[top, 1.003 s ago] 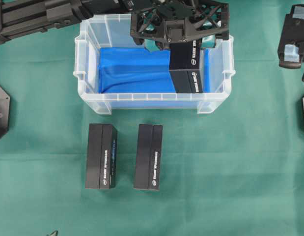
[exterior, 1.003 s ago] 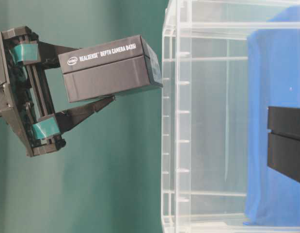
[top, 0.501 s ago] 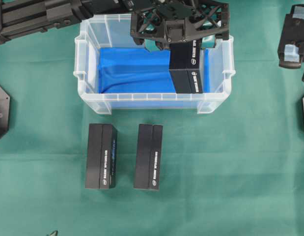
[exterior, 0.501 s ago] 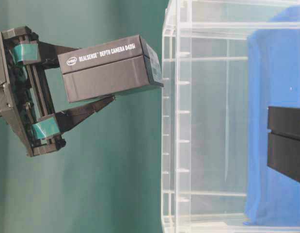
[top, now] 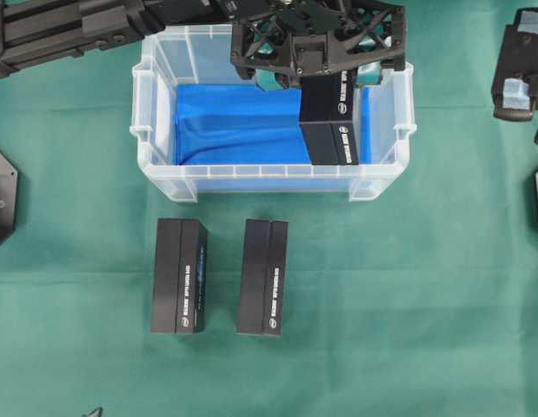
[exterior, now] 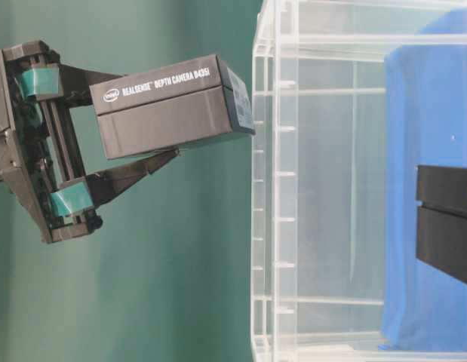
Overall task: Take the box out of the case with the left arm.
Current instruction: 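Lift the right box up out of the case, then carry the box forward and lower it right of the other boxes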
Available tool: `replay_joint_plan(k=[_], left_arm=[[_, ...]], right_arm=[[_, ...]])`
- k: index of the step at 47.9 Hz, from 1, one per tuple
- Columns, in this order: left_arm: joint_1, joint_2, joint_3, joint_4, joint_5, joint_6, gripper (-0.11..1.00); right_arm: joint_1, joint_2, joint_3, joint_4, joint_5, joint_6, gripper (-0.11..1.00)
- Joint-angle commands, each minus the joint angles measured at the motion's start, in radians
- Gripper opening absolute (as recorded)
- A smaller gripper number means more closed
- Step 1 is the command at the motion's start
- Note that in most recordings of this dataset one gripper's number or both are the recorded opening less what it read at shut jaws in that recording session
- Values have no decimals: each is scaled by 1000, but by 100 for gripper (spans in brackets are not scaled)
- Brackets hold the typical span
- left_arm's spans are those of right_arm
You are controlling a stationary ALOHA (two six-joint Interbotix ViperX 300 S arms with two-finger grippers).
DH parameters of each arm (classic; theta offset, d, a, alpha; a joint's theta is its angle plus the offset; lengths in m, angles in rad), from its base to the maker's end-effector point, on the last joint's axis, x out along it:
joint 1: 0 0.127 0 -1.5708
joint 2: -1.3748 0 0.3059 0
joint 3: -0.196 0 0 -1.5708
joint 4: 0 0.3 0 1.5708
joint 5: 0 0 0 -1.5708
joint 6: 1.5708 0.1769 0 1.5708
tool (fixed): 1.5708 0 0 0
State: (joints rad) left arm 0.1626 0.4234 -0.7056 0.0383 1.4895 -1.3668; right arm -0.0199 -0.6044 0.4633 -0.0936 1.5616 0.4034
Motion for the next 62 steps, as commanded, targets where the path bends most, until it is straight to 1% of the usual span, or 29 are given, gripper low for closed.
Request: replay_joint_plan(k=[1,51,62], left_arm=[[-2,-46,-29,5,-6,2,60],[0,-48,-25,6,-8,3,60],[-31,-48,-31,8,-8,-15,60]], right_arm=[[0,-5,-9,-2,-3,2,1],[0,-5,-9,-2,-2,2,1],[0,-5,-9,-2,-2,0,1]])
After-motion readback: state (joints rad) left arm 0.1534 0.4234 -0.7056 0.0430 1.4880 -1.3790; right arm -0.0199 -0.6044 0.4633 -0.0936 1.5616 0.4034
